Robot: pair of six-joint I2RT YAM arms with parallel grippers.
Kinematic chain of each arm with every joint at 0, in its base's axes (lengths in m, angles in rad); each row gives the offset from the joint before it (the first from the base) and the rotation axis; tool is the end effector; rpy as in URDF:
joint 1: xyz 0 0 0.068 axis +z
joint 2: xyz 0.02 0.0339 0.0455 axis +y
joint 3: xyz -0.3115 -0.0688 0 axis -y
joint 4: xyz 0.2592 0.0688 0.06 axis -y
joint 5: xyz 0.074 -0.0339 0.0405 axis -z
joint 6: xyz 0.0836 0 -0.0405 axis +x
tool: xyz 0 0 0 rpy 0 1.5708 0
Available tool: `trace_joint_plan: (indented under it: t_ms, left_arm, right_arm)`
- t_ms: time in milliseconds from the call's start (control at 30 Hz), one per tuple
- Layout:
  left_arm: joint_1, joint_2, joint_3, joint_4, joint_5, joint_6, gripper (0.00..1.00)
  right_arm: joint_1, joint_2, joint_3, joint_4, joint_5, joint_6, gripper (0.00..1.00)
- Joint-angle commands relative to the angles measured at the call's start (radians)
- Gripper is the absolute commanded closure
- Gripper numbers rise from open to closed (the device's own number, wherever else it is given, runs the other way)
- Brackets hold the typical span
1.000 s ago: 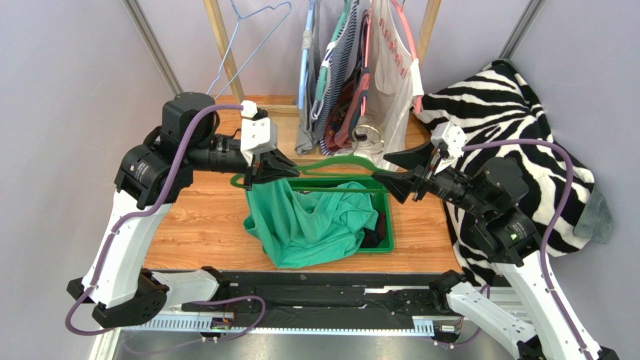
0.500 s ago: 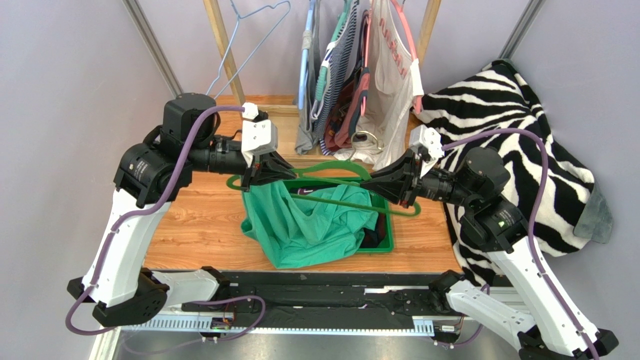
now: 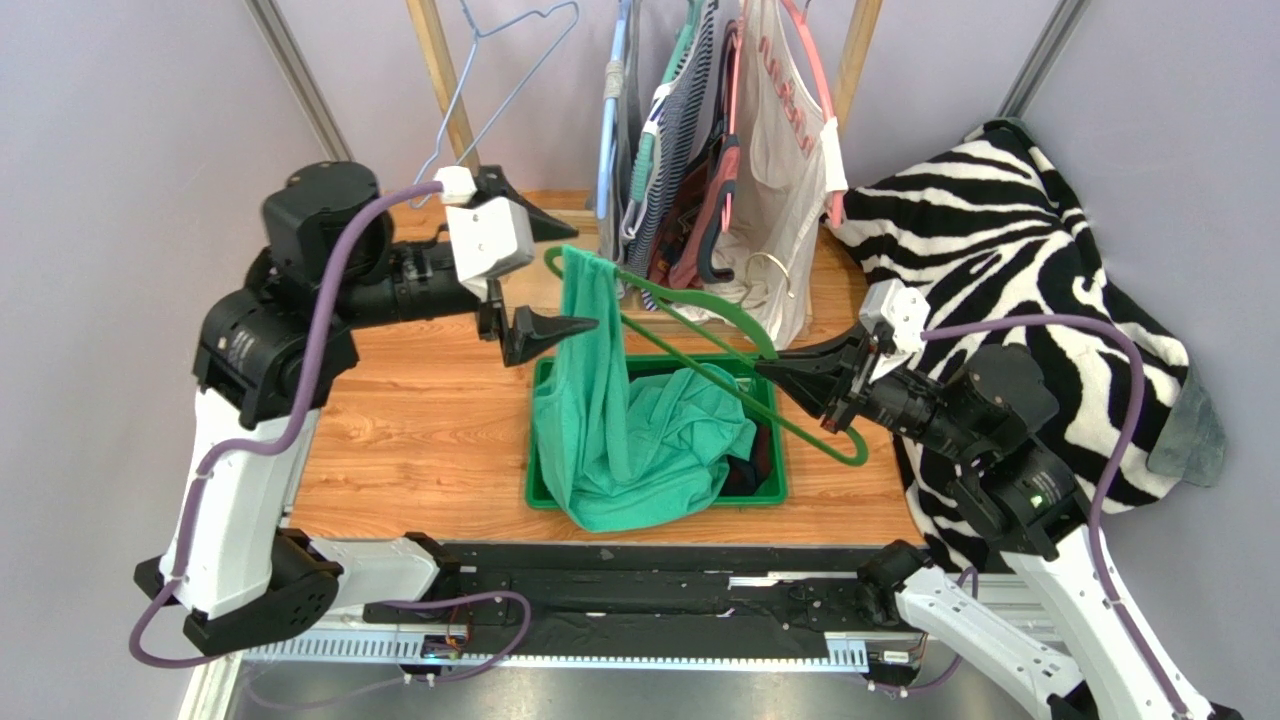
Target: Remove the tank top from the hanger
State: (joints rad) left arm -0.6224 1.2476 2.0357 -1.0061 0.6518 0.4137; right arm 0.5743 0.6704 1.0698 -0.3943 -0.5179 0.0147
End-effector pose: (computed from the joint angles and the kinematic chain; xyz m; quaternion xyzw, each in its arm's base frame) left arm 0.1317 -0.1569 0.6046 0.5400 0.5426 -0.3101 0.5638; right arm 0.0934 0.1097 0.4639 -0.3628 0.6051 0.3717 0.6033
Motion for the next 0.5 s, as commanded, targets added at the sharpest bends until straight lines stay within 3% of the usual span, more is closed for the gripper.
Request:
trace_joint_plan:
  t_ms: [0,67,267,400,467]
  left_arm:
    - [-0.005,-0.042,0.034,0.089,-0.144,-0.03,0.06]
    - [-0.005,-0.091,-0.029,0.112,-0.182,-0.03,0.05]
    - [-0.005,-0.223,-0.44,0.181,-0.211,-0.076,0.13]
    - [-0.005,-0.232,-0.542,0.247,-0.244,-0.131,0.13]
    - [-0.005,-0.217,-0.557,0.28,-0.245,-0.16,0.05]
  right_arm:
    - [-0.001,-0.061,0.013,-0.021,0.169,-0.051,1.0]
    - [-0.001,-0.074,0.019,-0.035,0.177,-0.055,1.0]
    - [-0.001,-0.094,0.053,-0.069,0.167,-0.033,1.0]
    - [-0.001,-0.094,0.076,-0.078,0.147,-0.022,1.0]
    - [-0.001,-0.086,0.087,-0.078,0.144,-0.021,1.0]
